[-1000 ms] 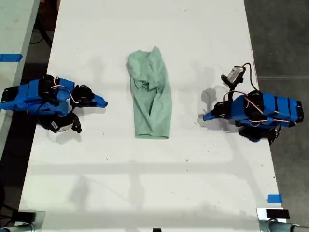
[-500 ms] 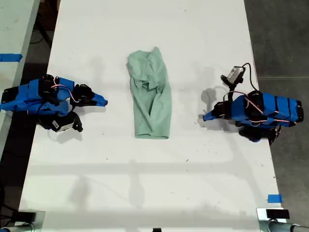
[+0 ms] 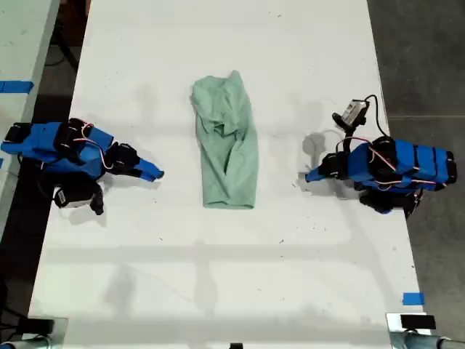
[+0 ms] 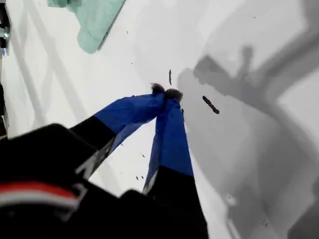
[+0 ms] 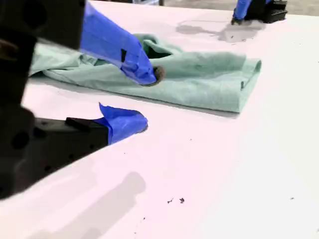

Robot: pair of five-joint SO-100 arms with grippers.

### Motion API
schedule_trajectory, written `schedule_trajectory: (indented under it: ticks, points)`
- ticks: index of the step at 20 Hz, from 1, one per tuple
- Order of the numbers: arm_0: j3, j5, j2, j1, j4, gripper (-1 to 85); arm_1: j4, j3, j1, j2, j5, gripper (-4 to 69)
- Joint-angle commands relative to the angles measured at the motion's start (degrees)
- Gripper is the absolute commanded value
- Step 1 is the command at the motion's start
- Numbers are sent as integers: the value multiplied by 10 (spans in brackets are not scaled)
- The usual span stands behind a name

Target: Fold t shirt

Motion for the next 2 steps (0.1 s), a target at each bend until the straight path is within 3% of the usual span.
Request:
schedule_trajectory:
  ticks: [1, 2]
  points:
    - [11, -1, 2, 27, 3, 112, -1, 40, 9, 13, -6, -4]
    - [11, -1, 2, 32, 3, 112, -1, 40, 11, 13, -7, -4]
